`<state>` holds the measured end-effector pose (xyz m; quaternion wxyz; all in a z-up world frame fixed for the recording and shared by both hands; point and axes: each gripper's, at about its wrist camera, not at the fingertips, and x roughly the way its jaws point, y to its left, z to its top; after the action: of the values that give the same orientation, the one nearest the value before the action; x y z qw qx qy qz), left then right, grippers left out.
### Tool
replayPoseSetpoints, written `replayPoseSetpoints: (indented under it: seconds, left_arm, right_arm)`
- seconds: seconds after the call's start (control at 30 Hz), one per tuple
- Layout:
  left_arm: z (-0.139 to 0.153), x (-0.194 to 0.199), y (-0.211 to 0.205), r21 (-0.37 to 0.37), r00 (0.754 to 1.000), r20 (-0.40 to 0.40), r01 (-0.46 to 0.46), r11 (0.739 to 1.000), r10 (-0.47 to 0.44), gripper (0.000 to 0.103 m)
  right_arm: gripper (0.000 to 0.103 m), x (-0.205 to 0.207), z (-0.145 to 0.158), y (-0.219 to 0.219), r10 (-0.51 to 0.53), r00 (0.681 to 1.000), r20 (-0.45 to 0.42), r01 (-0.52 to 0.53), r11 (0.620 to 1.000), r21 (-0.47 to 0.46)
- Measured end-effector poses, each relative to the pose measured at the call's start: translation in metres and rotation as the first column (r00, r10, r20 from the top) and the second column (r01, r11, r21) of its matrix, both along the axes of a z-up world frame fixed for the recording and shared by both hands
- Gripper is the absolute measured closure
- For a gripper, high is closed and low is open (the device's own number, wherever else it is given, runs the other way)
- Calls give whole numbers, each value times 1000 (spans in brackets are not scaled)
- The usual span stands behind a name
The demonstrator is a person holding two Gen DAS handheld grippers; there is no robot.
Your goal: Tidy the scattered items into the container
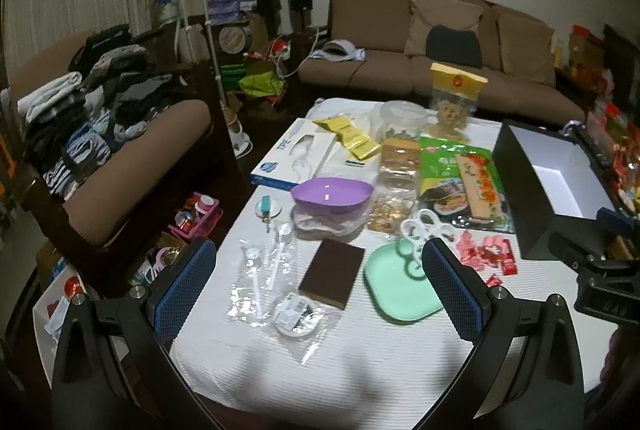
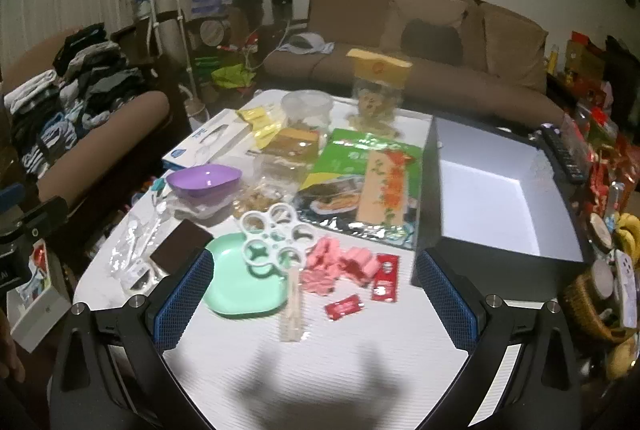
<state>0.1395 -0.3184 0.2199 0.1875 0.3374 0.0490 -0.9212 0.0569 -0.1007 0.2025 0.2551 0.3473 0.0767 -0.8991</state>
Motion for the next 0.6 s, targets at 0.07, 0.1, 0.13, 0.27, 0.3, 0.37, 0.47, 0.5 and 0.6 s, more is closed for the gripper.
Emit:
replayPoseSetpoints:
  seconds: [0.07, 0.1, 0.13, 0.27, 0.3, 0.37, 0.47, 0.5, 0.6]
  left_arm:
    - [-2, 1, -8, -1, 1000, 5, -6, 1000, 6, 0]
    - [-4, 1, -13, -3, 1000, 9, -9, 1000, 9, 0]
    - [-6, 2, -17, -5, 1000, 11, -13, 1000, 13, 0]
    - [-12, 6, -35, -11, 999, 25, -46, 999, 46, 0]
    - [-14, 8, -42, -5, 998, 26, -55, 998, 55, 0]
    - [-17, 11, -53, 7, 997, 28, -73, 997, 73, 0]
    - [-22, 17, -66, 24, 994, 34, -101, 995, 100, 0]
    - [-23, 19, -69, 29, 994, 35, -108, 994, 107, 0]
    - [-27, 25, -77, 38, 992, 41, -125, 991, 123, 0]
  right_arm:
    - [0, 3, -3, -9, 6, 1000, 2, -6, 1000, -5]
    - [0, 4, -5, -14, 11, 1000, 3, -11, 1000, -10]
    - [0, 5, -6, -18, 18, 1000, 10, -18, 1000, -13]
    - [0, 9, -15, -35, 39, 999, 22, -39, 999, -3]
    - [0, 11, -18, -39, 45, 999, 26, -45, 999, 1]
    - [0, 13, -22, -45, 56, 998, 29, -57, 998, 10]
    - [0, 17, -28, -52, 74, 997, 32, -75, 997, 21]
    - [0, 18, -29, -53, 79, 996, 32, -79, 997, 23]
    - [0, 20, -32, -56, 88, 995, 39, -89, 996, 22]
